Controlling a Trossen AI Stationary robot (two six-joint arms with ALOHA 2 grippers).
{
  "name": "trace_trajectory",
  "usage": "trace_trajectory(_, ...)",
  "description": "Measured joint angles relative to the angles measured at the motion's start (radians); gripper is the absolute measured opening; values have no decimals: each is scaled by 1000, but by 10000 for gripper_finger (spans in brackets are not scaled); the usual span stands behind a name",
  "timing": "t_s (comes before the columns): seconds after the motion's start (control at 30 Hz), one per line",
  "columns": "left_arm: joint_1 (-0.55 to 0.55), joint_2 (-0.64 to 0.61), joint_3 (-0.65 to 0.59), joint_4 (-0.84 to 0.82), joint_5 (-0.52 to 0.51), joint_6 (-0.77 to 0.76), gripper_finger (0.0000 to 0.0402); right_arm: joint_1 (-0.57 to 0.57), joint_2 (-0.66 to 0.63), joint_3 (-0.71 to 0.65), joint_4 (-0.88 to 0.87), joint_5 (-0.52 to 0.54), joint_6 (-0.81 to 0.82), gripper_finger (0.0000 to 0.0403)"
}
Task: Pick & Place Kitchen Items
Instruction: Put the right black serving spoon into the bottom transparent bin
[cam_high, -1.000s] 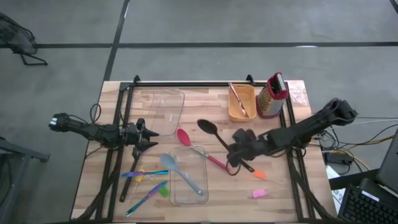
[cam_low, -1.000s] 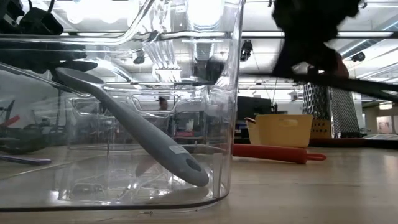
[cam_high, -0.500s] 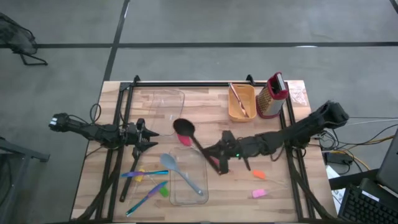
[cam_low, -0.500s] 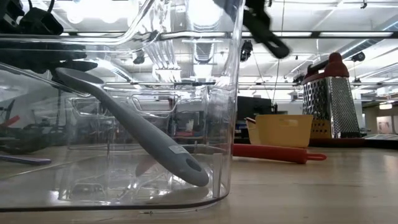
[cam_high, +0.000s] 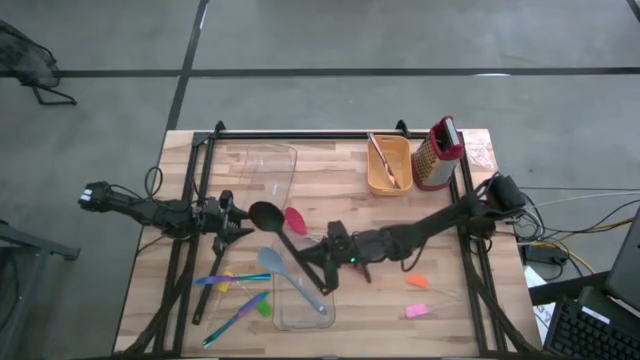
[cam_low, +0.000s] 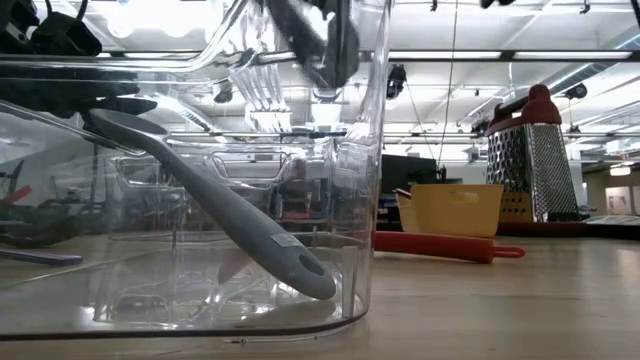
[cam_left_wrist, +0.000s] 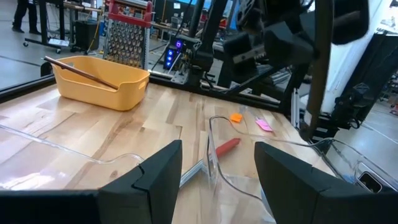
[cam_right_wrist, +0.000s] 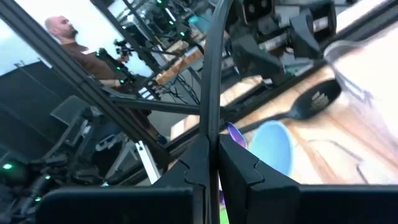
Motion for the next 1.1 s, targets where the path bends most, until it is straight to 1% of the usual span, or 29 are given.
trace_trajectory(0.1, 0, 0, 0, 0, 0, 0, 209, -1, 58, 46, -20, -1, 19, 18)
trace_trajectory(0.27, 0, 0, 0, 0, 0, 0, 209, -1, 102, 81, -109, 0, 104, 18)
trace_trajectory(0.6, 0, 3, 0, 0, 0, 0, 209, 10, 181, 105, -110, 79, 223, 18)
trace_trajectory(0.7, 0, 3, 0, 0, 0, 0, 209, 16, 200, 105, -109, 83, 250, 18)
trace_trajectory(0.9, 0, 3, 0, 0, 0, 0, 209, 33, 203, 94, -118, 162, 272, 18)
trace_trajectory(1.1, 0, 3, 0, 0, 0, 0, 209, 41, 202, 90, -122, 182, 296, 19)
